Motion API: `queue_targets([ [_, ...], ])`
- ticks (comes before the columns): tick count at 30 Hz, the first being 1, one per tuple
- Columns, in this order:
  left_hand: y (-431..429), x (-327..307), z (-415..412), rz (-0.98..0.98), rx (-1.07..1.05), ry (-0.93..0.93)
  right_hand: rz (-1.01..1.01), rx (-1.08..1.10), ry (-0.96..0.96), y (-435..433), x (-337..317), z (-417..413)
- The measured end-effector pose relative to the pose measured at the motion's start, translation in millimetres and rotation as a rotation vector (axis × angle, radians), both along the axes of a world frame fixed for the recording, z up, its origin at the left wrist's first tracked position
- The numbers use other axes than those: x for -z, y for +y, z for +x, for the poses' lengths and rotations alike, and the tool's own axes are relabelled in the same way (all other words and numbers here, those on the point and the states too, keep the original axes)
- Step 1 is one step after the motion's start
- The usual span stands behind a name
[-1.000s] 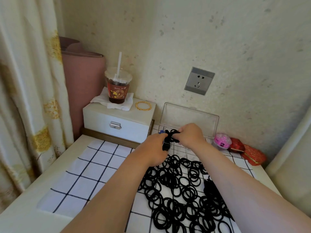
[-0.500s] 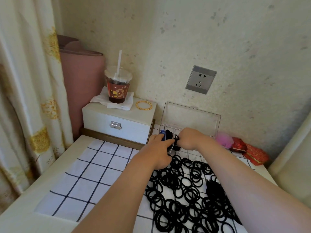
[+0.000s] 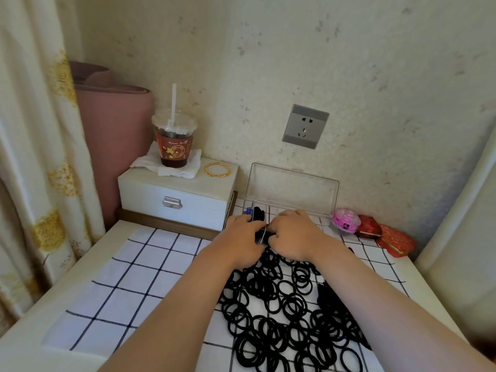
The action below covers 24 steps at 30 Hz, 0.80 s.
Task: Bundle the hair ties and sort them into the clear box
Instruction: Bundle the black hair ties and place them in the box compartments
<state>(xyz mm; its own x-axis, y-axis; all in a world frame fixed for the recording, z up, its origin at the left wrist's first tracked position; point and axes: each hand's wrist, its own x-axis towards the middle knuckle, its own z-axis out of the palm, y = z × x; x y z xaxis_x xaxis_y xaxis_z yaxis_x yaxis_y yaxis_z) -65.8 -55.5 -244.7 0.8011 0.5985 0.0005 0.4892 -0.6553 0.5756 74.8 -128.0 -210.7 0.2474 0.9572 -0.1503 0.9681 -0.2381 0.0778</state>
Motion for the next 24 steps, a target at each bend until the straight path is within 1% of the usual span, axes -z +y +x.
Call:
queue_targets([
  [2,-1,-1,-1,0.026,-0.008,-0.016,0.003,0.009,0.010,1,1,1],
  [4,-1,-3,-2,0.050,-0.014,-0.032,0.019,0.029,0.064,1,-2,3],
  [11,-7,-12,-11,0.163,-0.076,-0.155,0.347,0.025,0.257,-29,-16,-4],
  [13,-11,-17,-18,0.190,-0.048,-0.175,0.389,0.015,0.274,-41,-17,-16],
  [16,-18,-18,-29,0.159,0.024,-0.122,0.332,0.043,0.273,-57,-11,-33],
  [19,-25,-13,-39,0.149,0.060,-0.035,0.218,0.106,0.216,-64,0,-40],
  [22,-30,-5,-45,0.207,0.058,0.043,0.145,0.156,0.223,-67,5,-45],
  [24,-32,0,-46,0.228,0.032,0.085,0.110,0.180,0.193,-67,5,-48],
])
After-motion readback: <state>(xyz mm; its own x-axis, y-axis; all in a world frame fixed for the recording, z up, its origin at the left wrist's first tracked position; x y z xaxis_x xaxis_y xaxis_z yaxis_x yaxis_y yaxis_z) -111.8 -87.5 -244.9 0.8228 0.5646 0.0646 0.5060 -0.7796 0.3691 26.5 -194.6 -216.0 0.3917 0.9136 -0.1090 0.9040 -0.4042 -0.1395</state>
